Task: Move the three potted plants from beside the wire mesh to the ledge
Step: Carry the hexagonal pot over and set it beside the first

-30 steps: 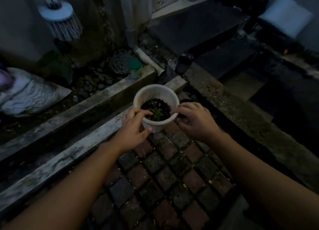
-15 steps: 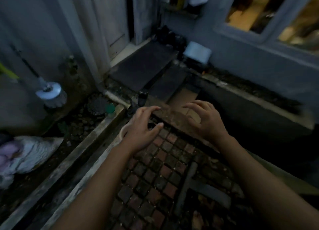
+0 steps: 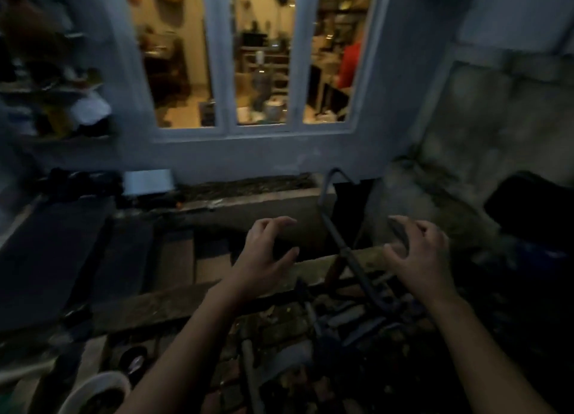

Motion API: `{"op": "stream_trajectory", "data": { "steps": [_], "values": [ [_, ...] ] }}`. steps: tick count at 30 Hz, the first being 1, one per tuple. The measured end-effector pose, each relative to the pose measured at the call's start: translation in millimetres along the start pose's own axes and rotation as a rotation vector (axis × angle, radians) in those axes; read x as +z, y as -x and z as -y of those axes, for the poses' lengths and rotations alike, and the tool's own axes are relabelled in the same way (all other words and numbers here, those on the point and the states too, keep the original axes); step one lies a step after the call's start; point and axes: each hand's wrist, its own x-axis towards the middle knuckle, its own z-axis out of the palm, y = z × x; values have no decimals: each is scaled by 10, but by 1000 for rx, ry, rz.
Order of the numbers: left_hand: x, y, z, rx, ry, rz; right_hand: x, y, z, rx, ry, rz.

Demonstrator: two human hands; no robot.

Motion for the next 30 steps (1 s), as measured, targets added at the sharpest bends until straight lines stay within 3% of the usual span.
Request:
{"op": "stream_trajectory", "data": {
  "steps": [3, 6, 10, 13, 16, 21, 26, 28, 30],
  "values": [
    [568, -387, -302, 96, 11, 116, -198, 40, -563, 223, 55, 38],
    [1134, -723, -585, 207, -27, 238, -200, 56, -885, 347, -126, 264],
    [1751, -1102, -988, 282, -149, 323, -22, 120, -1041, 286, -230, 369],
    [2044, -1355, -1104, 273, -347, 438, 87, 130, -1114, 372, -287, 371],
    [2165, -1569, -1021, 378, -569, 591, 87, 64, -1261, 411, -349, 440],
    [2378, -1890, -957, 508, -653, 735, 56, 17, -1529, 359, -416, 544],
    [2727, -2216, -1228, 470, -725, 1211, -236, 62, -1991, 386, -307, 467],
    [2906, -2300, -1459, 509, -741, 1324, -436, 74, -2232, 430, -287, 383],
    [3120, -2352, -1837, 574, -603, 1360, -674, 87, -2489, 474, -285, 293]
  ]
}}
